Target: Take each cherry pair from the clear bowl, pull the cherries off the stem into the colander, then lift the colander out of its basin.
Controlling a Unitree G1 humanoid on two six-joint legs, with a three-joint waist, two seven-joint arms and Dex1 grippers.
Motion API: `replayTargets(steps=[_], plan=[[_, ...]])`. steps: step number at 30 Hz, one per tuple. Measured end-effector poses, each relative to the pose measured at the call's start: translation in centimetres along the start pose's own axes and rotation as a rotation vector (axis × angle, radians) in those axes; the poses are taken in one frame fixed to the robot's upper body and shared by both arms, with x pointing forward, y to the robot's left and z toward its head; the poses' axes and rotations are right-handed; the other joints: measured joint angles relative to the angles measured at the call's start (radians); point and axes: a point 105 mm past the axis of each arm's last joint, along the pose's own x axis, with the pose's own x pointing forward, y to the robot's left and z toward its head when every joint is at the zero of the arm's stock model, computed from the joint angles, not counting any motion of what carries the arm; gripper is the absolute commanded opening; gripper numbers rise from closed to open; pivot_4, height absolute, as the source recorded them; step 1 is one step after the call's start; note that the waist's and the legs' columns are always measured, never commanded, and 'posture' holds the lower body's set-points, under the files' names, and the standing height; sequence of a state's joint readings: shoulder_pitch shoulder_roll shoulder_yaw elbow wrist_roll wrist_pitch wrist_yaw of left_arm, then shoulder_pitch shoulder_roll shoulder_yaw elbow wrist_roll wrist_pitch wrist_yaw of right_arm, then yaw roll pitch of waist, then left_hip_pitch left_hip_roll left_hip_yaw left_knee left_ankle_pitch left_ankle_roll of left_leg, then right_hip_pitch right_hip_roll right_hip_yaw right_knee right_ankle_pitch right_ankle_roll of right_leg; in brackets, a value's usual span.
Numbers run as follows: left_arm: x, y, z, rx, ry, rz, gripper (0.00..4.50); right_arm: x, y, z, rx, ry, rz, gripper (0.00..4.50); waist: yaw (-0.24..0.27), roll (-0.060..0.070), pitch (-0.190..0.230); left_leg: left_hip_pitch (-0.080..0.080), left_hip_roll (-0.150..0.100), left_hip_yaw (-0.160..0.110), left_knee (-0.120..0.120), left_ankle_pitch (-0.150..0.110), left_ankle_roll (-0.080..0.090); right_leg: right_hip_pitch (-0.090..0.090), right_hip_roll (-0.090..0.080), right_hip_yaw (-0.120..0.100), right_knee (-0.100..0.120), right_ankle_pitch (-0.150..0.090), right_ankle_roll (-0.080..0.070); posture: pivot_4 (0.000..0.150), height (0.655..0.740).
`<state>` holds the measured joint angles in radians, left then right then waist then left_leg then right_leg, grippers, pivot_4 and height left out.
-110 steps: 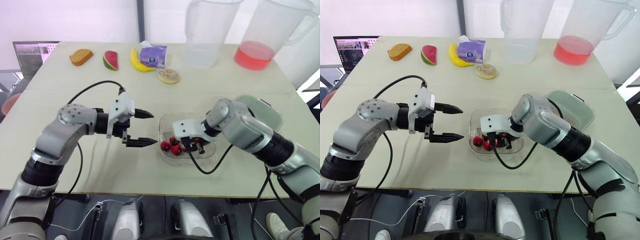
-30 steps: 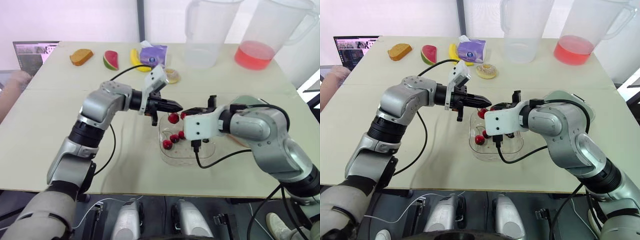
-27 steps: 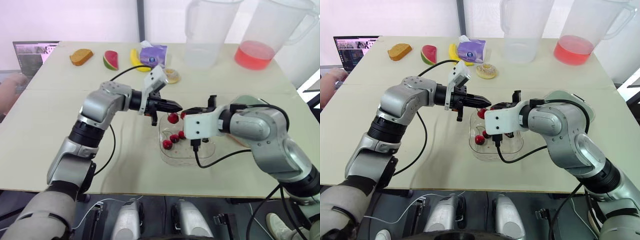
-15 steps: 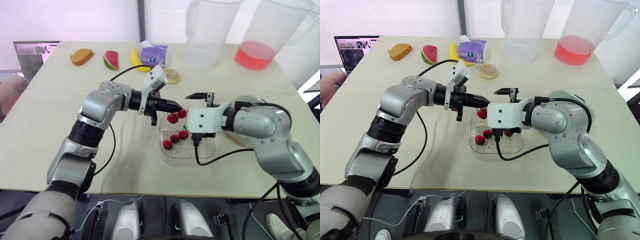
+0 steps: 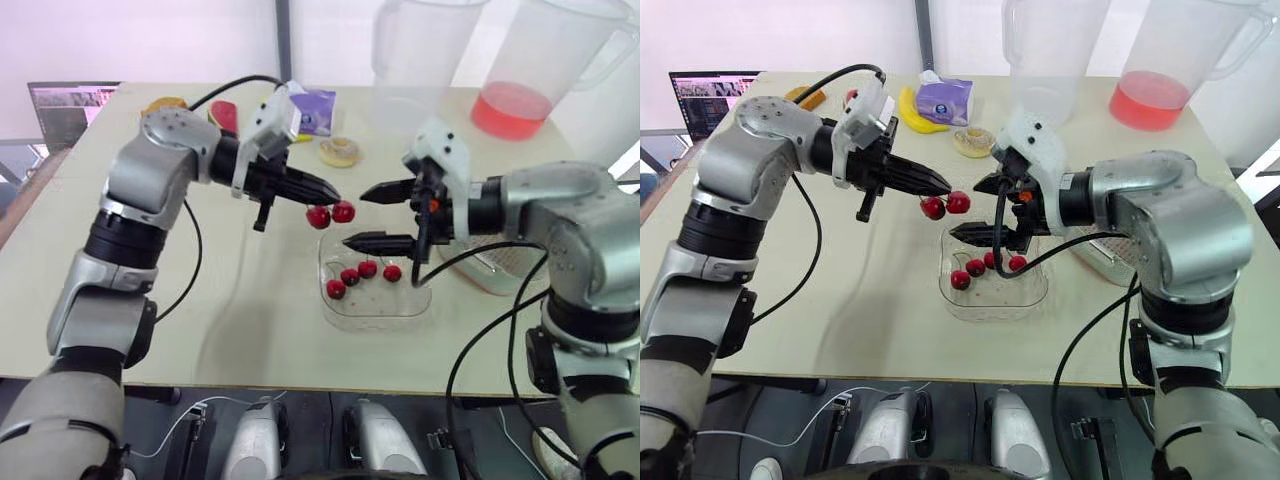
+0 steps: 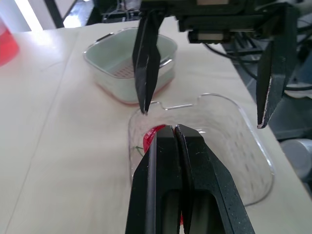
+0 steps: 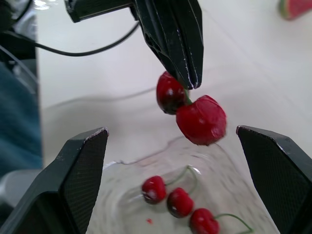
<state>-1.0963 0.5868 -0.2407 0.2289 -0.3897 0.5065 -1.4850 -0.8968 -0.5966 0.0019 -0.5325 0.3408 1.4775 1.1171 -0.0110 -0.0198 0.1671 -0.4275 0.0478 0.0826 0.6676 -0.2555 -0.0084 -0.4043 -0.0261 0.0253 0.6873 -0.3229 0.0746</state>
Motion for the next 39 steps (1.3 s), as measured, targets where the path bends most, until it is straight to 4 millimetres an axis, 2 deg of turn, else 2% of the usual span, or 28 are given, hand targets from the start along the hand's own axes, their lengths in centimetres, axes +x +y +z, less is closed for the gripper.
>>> replayTargets(steps=[5, 12, 13, 15, 20, 21, 23, 30, 36, 39], plan=[[0.0, -0.7, 0.3, -0.001, -0.009, -0.063, 0.0, 1.1, -0.4, -0.8, 0.033, 0.034, 0.026, 4.46, -0.004, 0.0, 0.0, 0.0, 0.0, 0.001, 0.0, 0.0, 0.0, -0.001, 0.0, 0.001, 0.0, 0.0, 0.0, 0.15, 0.74], [0.1, -1.2, 0.7, 0.015, 0.002, -0.081, 0.0, 1.8, -1.1, -0.8, 0.031, 0.03, 0.018, 4.46, -0.005, 0.0, 0.0, 0.0, 0.0, 0.001, 0.0, 0.0, 0.0, -0.001, 0.0, 0.001, 0.0, 0.0, 0.0, 0.15, 0.74], [0.1, -1.3, 0.6, 0.012, 0.002, -0.082, 0.0, 1.9, -1.1, -0.8, 0.033, 0.028, 0.02, 4.06, -0.005, 0.0, 0.0, 0.0, 0.0, 0.001, 0.0, 0.0, 0.0, -0.001, 0.0, 0.001, 0.0, 0.0, 0.0, 0.15, 0.74], [0.1, -1.3, 0.4, 0.007, 0.003, -0.079, 0.0, 2.0, -1.2, -0.9, 0.037, 0.029, 0.018, 3.6, -0.005, 0.0, 0.0, 0.0, 0.0, 0.001, 0.0, 0.0, 0.0, -0.001, 0.0, 0.001, 0.0, 0.0, 0.0, 0.15, 0.74], [0.1, -1.3, 0.2, 0.003, 0.003, -0.075, 0.0, 2.1, -1.2, -0.6, 0.025, 0.024, 0.019, 1.09, -0.004, 0.0, 0.0, 0.0, 0.0, 0.001, 0.0, 0.0, 0.0, -0.001, 0.0, 0.001, 0.0, 0.0, 0.0, 0.15, 0.74], [0.1, -1.3, 0.2, 0.003, 0.003, -0.074, 0.0, 2.1, -1.2, -0.6, 0.025, 0.024, 0.016, 0.76, -0.004, 0.0, 0.0, 0.0, 0.0, 0.001, 0.0, 0.0, 0.0, -0.001, 0.0, 0.001, 0.0, 0.0, 0.0, 0.15, 0.74], [0.1, -1.2, 0.2, 0.004, 0.003, -0.073, 0.0, 2.1, -1.2, -0.6, 0.025, 0.025, 0.017, 0.64, -0.004, 0.0, 0.0, 0.0, 0.0, 0.001, 0.0, 0.0, 0.0, -0.001, 0.0, 0.001, 0.0, 0.0, 0.0, 0.15, 0.74], [0.4, -1.1, 0.2, -0.001, -0.005, -0.065, 0.0, 1.9, -1.2, -0.9, 0.007, 0.045, -0.001, 0.64, -0.004, 0.0, 0.0, 0.0, 0.0, 0.001, 0.0, 0.0, 0.0, -0.001, 0.0, 0.001, 0.0, 0.0, 0.0, 0.15, 0.74], [0.8, -1.0, -0.5, -0.032, -0.006, -0.05, 0.0, 1.8, -1.0, -2.5, 0.013, 0.065, -0.02, 0.64, -0.003, 0.0, 0.0, -0.001, 0.001, 0.0, 0.0, 0.0, 0.0, -0.001, 0.0, 0.001, 0.0, 0.0, 0.0, 0.15, 0.74], [0.3, -0.7, -0.4, -0.027, -0.01, -0.017, 0.0, 1.6, -1.2, -4.8, 0.097, 0.117, -0.046, 0.64, -0.003, 0.0, 0.0, -0.001, 0.001, 0.0, 0.0, 0.0, 0.0, -0.001, -0.001, 0.001, 0.0, 0.0, 0.0, 0.15, 0.74]])
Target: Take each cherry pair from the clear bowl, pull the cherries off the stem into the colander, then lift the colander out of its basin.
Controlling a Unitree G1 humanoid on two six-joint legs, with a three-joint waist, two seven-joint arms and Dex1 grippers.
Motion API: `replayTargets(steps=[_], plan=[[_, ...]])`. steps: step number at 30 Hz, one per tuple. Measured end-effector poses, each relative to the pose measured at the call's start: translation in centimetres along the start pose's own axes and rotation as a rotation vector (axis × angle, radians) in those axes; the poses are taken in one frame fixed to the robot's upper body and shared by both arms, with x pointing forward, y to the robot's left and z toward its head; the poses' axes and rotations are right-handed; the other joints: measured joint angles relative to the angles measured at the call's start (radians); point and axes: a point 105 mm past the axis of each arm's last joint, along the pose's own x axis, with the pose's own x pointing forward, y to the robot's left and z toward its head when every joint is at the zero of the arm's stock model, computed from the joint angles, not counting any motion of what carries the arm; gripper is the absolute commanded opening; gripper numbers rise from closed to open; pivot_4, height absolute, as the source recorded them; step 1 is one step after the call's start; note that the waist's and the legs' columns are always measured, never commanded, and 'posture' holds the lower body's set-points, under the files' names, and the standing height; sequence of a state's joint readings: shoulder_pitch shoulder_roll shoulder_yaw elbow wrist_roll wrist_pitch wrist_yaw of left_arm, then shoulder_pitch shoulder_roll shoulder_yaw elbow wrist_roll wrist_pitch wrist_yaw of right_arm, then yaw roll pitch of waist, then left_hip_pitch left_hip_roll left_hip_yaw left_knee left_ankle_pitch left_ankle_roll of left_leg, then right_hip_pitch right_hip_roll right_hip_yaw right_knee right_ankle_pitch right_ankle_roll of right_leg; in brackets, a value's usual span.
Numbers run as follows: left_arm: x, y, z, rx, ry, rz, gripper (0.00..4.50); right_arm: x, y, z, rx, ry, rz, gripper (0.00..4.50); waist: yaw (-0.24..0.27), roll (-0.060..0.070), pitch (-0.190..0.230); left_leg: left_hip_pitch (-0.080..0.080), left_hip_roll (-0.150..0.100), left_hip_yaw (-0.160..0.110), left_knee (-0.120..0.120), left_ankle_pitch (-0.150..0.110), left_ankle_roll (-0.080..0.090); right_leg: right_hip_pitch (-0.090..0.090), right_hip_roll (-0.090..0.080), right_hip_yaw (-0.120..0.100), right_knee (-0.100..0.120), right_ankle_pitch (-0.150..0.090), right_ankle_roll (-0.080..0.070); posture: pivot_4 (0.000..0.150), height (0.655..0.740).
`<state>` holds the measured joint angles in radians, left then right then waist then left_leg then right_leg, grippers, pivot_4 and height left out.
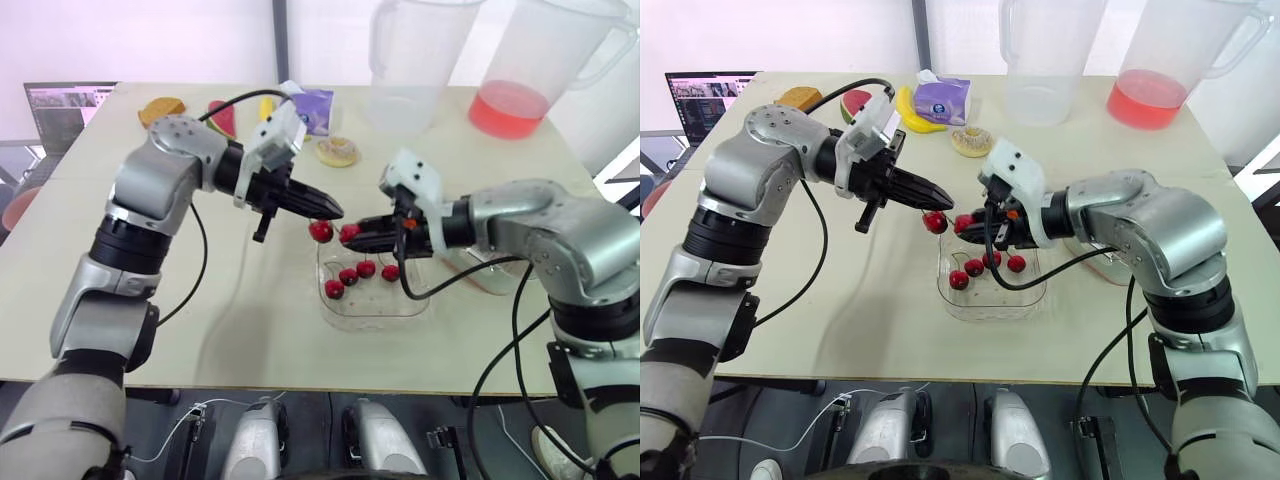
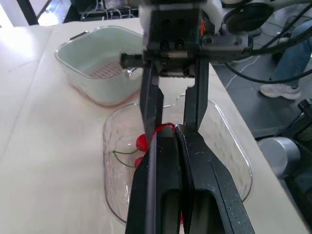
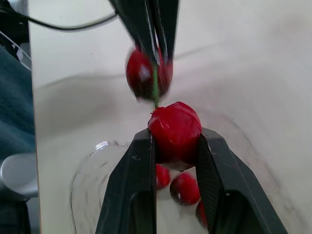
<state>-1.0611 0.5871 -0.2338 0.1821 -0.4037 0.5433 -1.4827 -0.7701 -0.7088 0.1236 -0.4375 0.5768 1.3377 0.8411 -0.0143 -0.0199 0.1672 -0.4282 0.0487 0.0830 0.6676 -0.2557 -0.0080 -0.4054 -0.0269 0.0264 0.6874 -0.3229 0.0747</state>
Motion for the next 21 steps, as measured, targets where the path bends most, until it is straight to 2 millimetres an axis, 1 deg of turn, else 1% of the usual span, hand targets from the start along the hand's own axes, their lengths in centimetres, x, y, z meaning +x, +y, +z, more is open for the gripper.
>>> replayTargets(steps=[1, 3, 5, 8, 10, 11, 12, 13, 14, 16, 18, 19, 20, 21], plan=[[-0.3, 0.1, 0.1, 0.003, -0.004, 0.014, 0.0, -0.1, -0.2, -0.5, 0.029, 0.004, -0.009, 0.64, 0.0, 0.0, 0.0, 0.0, 0.0, 0.0, 0.0, 0.0, 0.0, 0.0, 0.0, 0.0, 0.0, 0.0, 0.0, 0.15, 0.74], [-0.5, 0.2, 0.2, 0.005, -0.004, 0.029, 0.0, -0.7, -0.5, -0.8, 0.056, -0.001, -0.029, 0.64, 0.0, 0.0, 0.0, 0.0, 0.0, 0.0, 0.0, 0.0, 0.0, 0.0, 0.0, 0.0, 0.0, 0.0, 0.0, 0.15, 0.74], [-0.5, 0.2, 0.2, 0.002, -0.003, 0.034, 0.0, -1.8, -0.7, -0.7, 0.055, -0.019, -0.069, 0.64, 0.0, 0.0, 0.0, 0.0, 0.0, 0.0, 0.0, 0.0, 0.0, 0.0, 0.0, 0.0, 0.0, 0.0, 0.0, 0.15, 0.74], [-0.6, 0.3, -0.1, -0.017, -0.003, 0.048, 0.0, -3.7, -1.4, -1.2, 0.113, -0.049, -0.134, 0.64, 0.002, 0.0, 0.0, 0.0, 0.0, 0.0, 0.0, 0.0, 0.0, 0.0, 0.0, 0.0, 0.0, 0.0, 0.0, 0.15, 0.74], [-0.5, 0.3, -0.2, -0.018, -0.005, 0.048, 0.0, -5.4, -2.5, -1.1, 0.134, -0.079, -0.221, 0.64, 0.002, 0.0, 0.0, 0.0, 0.0, 0.0, 0.0, 0.0, 0.0, 0.0, 0.0, 0.0, 0.0, 0.0, 0.0, 0.15, 0.74], [-0.5, 0.2, -0.2, -0.017, -0.004, 0.048, 0.0, -6.7, -3.3, -1.4, 0.151, -0.079, -0.296, 0.64, 0.004, 0.0, 0.0, 0.0, 0.0, 0.0, 0.0, 0.0, 0.0, 0.0, 0.0, 0.0, 0.0, 0.0, 0.0, 0.15, 0.74], [-0.5, 0.2, -0.3, -0.018, -0.003, 0.05, 0.0, -7.7, -3.9, -1.7, 0.167, -0.076, -0.351, 0.64, 0.004, 0.0, 0.0, 0.0, 0.0, 0.0, 0.0, 0.0, 0.0, 0.0, 0.0, 0.0, -0.001, 0.0, 0.0, 0.15, 0.74], [-0.4, 0.1, -0.4, -0.02, -0.004, 0.054, 0.0, -9.1, -4.8, -2.6, 0.196, -0.064, -0.442, 0.64, 0.006, 0.0, 0.0, 0.0, 0.0, 0.0, 0.0, 0.0, 0.0, 0.001, 0.0, 0.001, -0.001, 0.0, 0.0, 0.15, 0.74], [-0.4, 0.1, -0.6, -0.023, -0.005, 0.059, 0.0, -10.5, -5.8, -4.0, 0.236, -0.031, -0.539, 0.64, 0.008, 0.0, 0.0, -0.001, -0.001, -0.001, 0.0, 0.0, 0.0, 0.001, 0.0, 0.001, -0.002, 0.0, 0.0, 0.15, 0.74], [-0.4, 0.1, -0.9, -0.033, -0.004, 0.067, 0.0, -13.1, -7.3, -7.4, 0.333, 0.048, -0.734, 0.64, 0.008, 0.0, 0.0, -0.001, -0.001, 0.0, 0.0, 0.0, 0.0, 0.001, 0.0, 0.001, -0.002, 0.0, 0.0, 0.15, 0.74], [-0.3, 0.0, -1.0, -0.035, -0.005, 0.072, 0.0, -14.6, -8.0, -10.4, 0.409, 0.128, -0.862, 0.64, 0.003, 0.0, 0.0, -0.001, -0.001, 0.0, 0.0, 0.0, 0.0, 0.001, 0.0, 0.002, -0.001, 0.0, 0.0, 0.15, 0.74], [-0.2, 0.0, -0.9, -0.03, -0.007, 0.072, 0.0, -15.0, -8.0, -11.5, 0.424, 0.164, -0.896, 0.64, -0.001, 0.0, 0.0, 0.0, 0.0, 0.0, 0.0, 0.0, 0.0, 0.0, 0.001, 0.003, -0.001, 0.0, 0.0, 0.15, 0.74], [-0.1, 0.0, -0.9, -0.027, -0.008, 0.071, 0.0, -15.2, -8.1, -12.2, 0.433, 0.189, -0.919, 0.64, -0.005, 0.001, 0.0, 0.0, 0.0, 0.0, 0.0, 0.0, 0.0, 0.0, 0.001, 0.003, -0.001, 0.0, 0.0, 0.15, 0.74], [-0.1, -0.1, -0.8, -0.022, -0.009, 0.069, 0.0, -15.4, -8.2, -12.5, 0.428, 0.198, -0.939, 0.64, -0.008, 0.002, 0.0, 0.001, 0.0, 0.001, 0.0, 0.0, -0.001, 0.0, 0.002, 0.005, 0.0, 0.0, 0.0, 0.15, 0.74]])
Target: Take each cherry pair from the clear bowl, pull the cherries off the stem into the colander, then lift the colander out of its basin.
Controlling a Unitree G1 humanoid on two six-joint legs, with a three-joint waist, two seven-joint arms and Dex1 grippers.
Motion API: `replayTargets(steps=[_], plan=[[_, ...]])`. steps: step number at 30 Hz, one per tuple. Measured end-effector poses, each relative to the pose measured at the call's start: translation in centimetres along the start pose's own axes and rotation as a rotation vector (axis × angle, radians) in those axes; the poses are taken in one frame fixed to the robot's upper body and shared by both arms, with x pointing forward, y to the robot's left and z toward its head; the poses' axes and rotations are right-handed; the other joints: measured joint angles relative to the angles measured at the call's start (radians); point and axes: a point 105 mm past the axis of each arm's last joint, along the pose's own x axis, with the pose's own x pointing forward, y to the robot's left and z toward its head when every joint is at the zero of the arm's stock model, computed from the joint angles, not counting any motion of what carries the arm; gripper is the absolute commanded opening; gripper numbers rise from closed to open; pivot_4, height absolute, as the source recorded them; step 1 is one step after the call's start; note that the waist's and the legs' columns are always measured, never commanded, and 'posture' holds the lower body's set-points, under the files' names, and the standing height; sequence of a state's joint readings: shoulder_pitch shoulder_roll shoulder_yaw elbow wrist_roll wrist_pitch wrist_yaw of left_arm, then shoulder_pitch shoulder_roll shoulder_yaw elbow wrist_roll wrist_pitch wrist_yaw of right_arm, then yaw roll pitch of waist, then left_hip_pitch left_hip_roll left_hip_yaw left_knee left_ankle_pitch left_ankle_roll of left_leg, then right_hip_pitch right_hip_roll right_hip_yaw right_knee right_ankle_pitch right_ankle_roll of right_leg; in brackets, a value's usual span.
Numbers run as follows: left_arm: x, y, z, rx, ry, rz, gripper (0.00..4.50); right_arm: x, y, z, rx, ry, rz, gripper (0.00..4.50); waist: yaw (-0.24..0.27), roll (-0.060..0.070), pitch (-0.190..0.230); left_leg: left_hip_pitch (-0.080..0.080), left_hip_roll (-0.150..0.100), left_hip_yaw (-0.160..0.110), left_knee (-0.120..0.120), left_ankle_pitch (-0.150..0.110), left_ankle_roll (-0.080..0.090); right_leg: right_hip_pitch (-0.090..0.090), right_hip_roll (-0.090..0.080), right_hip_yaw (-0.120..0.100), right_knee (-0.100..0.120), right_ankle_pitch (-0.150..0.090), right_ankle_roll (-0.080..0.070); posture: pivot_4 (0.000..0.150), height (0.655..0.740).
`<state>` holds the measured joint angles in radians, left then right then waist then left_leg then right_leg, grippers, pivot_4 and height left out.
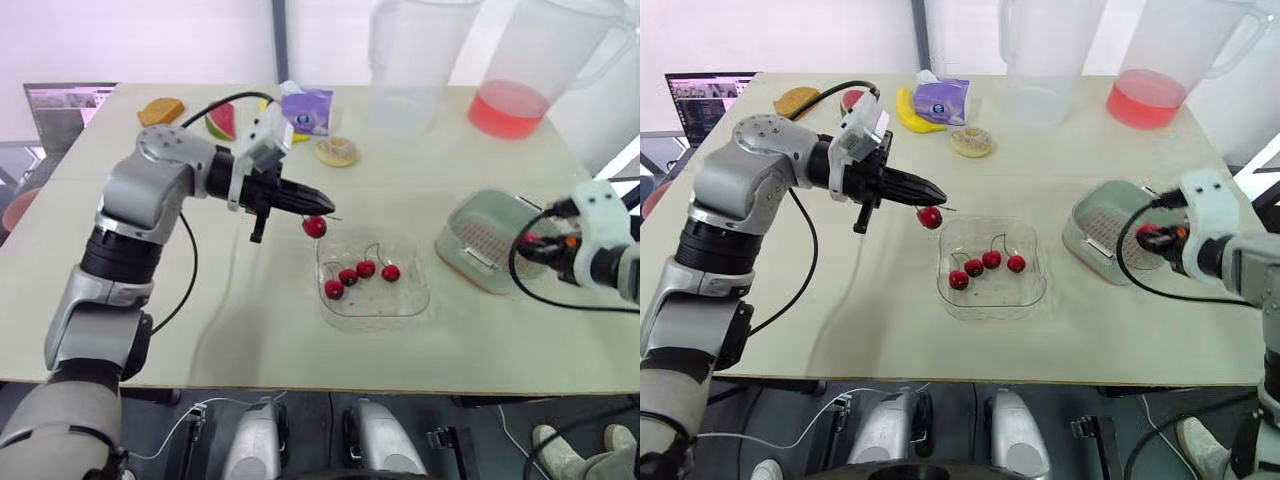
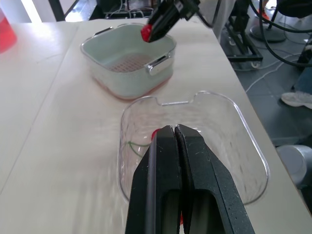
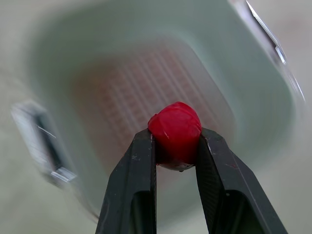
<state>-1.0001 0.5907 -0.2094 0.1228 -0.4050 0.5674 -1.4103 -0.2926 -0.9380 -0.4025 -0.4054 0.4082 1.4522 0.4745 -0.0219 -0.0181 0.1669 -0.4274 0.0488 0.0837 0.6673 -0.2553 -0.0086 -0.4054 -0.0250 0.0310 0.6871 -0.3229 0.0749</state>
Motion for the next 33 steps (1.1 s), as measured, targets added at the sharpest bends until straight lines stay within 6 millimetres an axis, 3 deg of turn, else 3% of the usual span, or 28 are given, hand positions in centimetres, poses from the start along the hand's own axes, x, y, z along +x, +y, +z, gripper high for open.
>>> replayTargets(steps=[8, 9, 11, 16, 19, 22, 24, 26, 31, 33], plan=[[0.2, 0.0, 0.0, -0.003, -0.001, 0.01, 0.0, 0.7, -0.1, 0.0, -0.026, -0.001, -0.01, 0.64, 0.01, 0.0, 0.0, 0.0, 0.0, 0.0, 0.0, 0.0, 0.0, 0.0, 0.002, 0.001, 0.0, 0.0, 0.0, 0.15, 0.74], [0.2, 0.0, 0.0, -0.003, -0.001, 0.01, 0.0, 0.7, 0.0, 0.0, -0.027, -0.001, -0.002, 1.42, 0.011, 0.0, 0.0, 0.0, -0.001, 0.0, 0.0, 0.0, 0.0, 0.0, 0.001, 0.001, 0.0, 0.0, 0.0, 0.15, 0.74], [0.2, 0.0, 0.0, -0.003, -0.001, 0.011, 0.0, 0.7, 0.1, 0.1, -0.028, -0.004, 0.005, 2.02, 0.011, 0.0, 0.0, 0.0, -0.001, 0.0, 0.0, 0.0, 0.0, 0.0, 0.001, 0.001, 0.0, 0.0, 0.0, 0.15, 0.74], [0.3, 0.0, 0.0, -0.003, -0.005, 0.009, 0.0, 0.5, 0.2, 1.2, -0.026, -0.039, 0.015, 4.4, 0.009, 0.0, 0.0, 0.0, -0.001, 0.0, 0.0, 0.0, 0.0, 0.0, 0.001, 0.001, 0.0, 0.0, 0.0, 0.15, 0.74], [0.4, 0.0, 0.0, -0.003, -0.007, 0.007, 0.0, 0.2, 0.3, 1.9, -0.017, -0.059, 0.021, 4.46, 0.008, 0.0, 0.0, 0.0, -0.001, 0.0, 0.0, 0.0, 0.0, 0.0, 0.001, 0.001, 0.0, 0.0, 0.0, 0.15, 0.74], [0.4, 0.0, 0.0, -0.003, -0.008, 0.007, 0.0, -0.5, 1.0, 4.0, 0.002, -0.144, 0.059, 4.46, 0.006, 0.001, 0.0, 0.0, 0.0, 0.0, 0.0, 0.0, 0.0, 0.0, 0.002, 0.001, 0.0, 0.0, 0.0, 0.15, 0.74], [0.4, 0.0, 0.0, -0.001, -0.011, 0.006, 0.0, -1.4, 2.4, 6.4, 0.021, -0.244, 0.143, 4.46, 0.005, 0.001, 0.0, 0.0, 0.0, 0.0, 0.0, 0.0, 0.0, 0.0, 0.002, 0.001, 0.0, 0.0, 0.0, 0.15, 0.74], [0.5, 0.1, 0.0, 0.003, -0.016, 0.007, 0.0, -2.4, 5.0, 8.2, 0.026, -0.328, 0.305, 4.46, 0.006, 0.001, 0.0, 0.0, 0.0, 0.0, 0.0, 0.0, 0.0, 0.0, 0.002, 0.0, 0.0, 0.0, 0.0, 0.15, 0.74], [0.8, 0.5, 0.5, 0.018, -0.034, 0.001, 0.0, -4.1, 15.6, 8.6, -0.079, -0.343, 0.852, 4.46, 0.007, 0.001, 0.0, 0.0, 0.0, 0.0, 0.0, 0.0, 0.0, 0.0, 0.001, 0.0, 0.0, 0.0, 0.0, 0.15, 0.74], [1.0, 0.4, 0.7, 0.029, -0.039, -0.007, 0.0, -4.2, 18.3, 8.8, -0.099, -0.338, 0.948, 4.46, 0.006, 0.001, 0.0, 0.0, 0.0, 0.0, 0.0, 0.0, 0.0, 0.0, 0.0, 0.0, 0.0, 0.0, 0.0, 0.15, 0.74]])
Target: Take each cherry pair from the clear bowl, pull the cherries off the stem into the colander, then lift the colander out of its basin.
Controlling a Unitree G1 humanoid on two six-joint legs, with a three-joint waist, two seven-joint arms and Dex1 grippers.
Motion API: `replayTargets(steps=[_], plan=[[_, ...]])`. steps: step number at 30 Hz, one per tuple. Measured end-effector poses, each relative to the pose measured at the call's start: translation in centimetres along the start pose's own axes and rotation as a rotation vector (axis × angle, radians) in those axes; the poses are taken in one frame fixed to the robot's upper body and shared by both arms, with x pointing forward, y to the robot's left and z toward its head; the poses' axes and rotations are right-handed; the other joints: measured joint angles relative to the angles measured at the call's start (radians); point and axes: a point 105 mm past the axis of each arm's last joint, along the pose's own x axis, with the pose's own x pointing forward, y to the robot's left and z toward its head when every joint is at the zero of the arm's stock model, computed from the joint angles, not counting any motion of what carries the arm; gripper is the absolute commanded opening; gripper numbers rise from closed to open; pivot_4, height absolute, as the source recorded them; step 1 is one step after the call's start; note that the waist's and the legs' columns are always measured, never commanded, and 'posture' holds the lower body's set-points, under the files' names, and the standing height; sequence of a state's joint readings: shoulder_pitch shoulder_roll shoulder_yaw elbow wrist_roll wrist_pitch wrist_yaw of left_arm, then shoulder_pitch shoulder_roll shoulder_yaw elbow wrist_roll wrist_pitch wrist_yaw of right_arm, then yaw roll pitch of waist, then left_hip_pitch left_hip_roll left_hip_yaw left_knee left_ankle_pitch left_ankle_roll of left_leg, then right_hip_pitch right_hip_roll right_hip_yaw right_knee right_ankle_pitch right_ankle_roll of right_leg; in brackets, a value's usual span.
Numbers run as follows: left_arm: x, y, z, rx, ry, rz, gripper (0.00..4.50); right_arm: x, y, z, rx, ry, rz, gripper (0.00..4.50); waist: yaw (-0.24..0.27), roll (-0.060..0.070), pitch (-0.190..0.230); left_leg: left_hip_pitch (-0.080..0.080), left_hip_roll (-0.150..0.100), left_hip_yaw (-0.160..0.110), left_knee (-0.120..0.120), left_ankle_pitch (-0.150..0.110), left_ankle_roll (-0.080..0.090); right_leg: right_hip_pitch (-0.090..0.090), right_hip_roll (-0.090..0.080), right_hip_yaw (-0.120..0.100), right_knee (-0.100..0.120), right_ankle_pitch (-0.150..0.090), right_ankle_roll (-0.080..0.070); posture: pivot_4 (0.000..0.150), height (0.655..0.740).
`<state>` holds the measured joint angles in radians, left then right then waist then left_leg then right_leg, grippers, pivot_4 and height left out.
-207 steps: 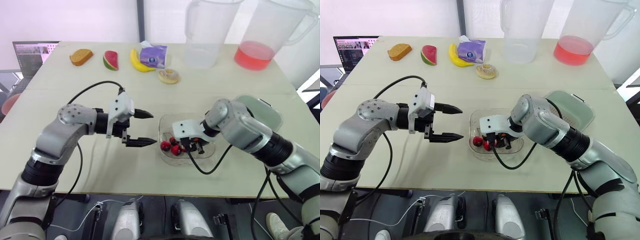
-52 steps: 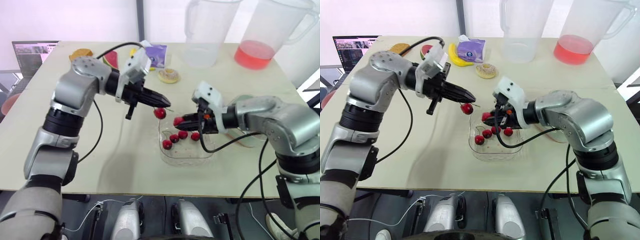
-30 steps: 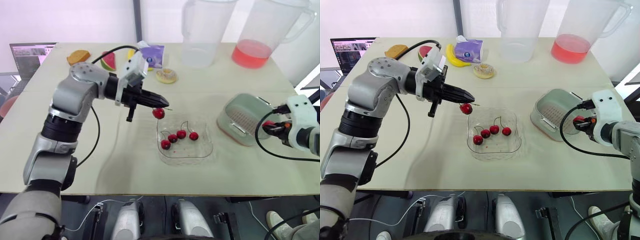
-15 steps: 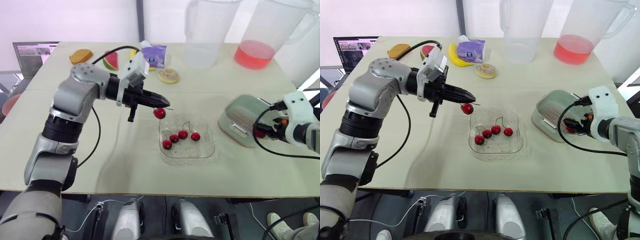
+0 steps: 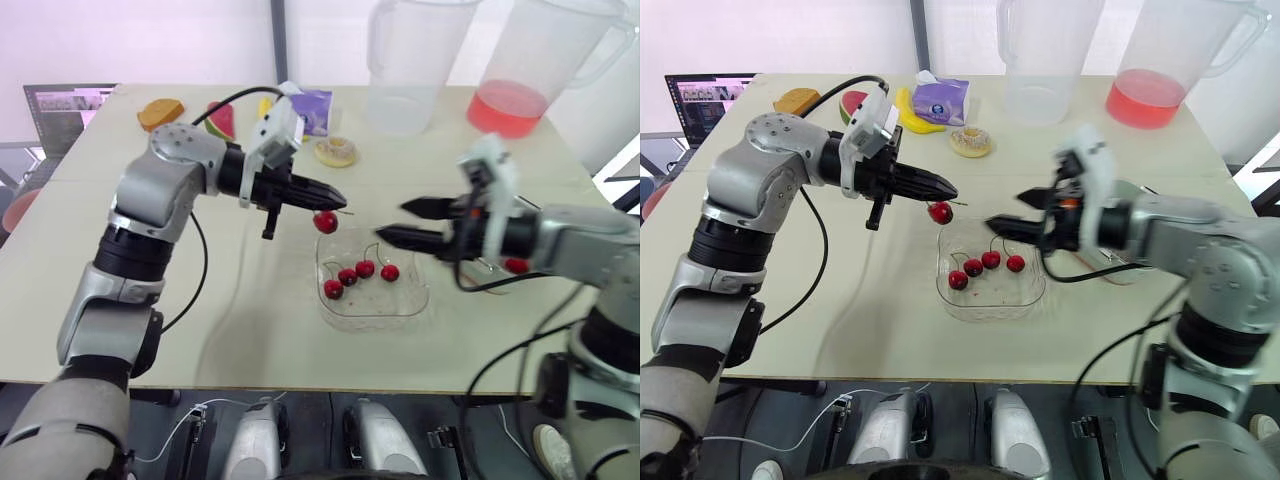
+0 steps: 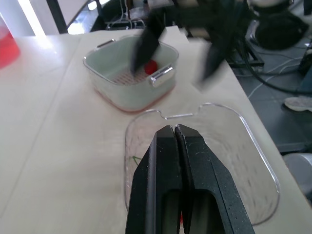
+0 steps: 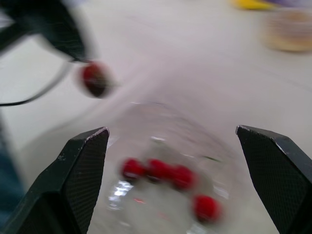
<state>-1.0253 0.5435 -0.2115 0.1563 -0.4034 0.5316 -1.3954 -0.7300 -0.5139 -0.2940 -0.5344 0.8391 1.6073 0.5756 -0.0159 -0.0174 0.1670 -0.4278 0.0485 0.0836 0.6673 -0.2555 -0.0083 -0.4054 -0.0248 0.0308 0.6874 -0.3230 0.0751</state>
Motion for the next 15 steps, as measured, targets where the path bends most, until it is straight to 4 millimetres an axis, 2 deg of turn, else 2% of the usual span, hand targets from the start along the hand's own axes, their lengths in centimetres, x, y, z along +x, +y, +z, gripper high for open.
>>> replayTargets(steps=[4, 13, 15], plan=[[0.3, -0.1, 0.1, 0.002, -0.008, -0.014, 0.0, 3.4, 2.0, 1.0, -0.011, 0.004, 0.102, 4.46, 0.003, 0.0, 0.0, -0.001, 0.0, 0.0, 0.0, 0.0, 0.0, 0.0, -0.001, -0.002, 0.0, 0.0, 0.0, 0.15, 0.74], [0.4, -0.2, 0.1, 0.002, -0.012, -0.02, 0.0, 4.6, 2.1, 1.2, -0.004, 0.03, 0.125, 4.46, 0.0, 0.0, 0.0, -0.002, 0.0, -0.001, 0.0, 0.0, 0.0, -0.001, -0.001, -0.003, 0.0, 0.0, 0.0, 0.15, 0.74], [0.5, -0.2, 0.2, 0.003, -0.014, -0.018, 0.0, 4.7, 2.2, 1.3, -0.007, 0.035, 0.128, 3.89, -0.003, 0.0, 0.0, -0.001, 0.0, -0.001, 0.0, 0.0, 0.0, -0.001, -0.001, -0.003, 0.0, 0.0, 0.0, 0.15, 0.74]])
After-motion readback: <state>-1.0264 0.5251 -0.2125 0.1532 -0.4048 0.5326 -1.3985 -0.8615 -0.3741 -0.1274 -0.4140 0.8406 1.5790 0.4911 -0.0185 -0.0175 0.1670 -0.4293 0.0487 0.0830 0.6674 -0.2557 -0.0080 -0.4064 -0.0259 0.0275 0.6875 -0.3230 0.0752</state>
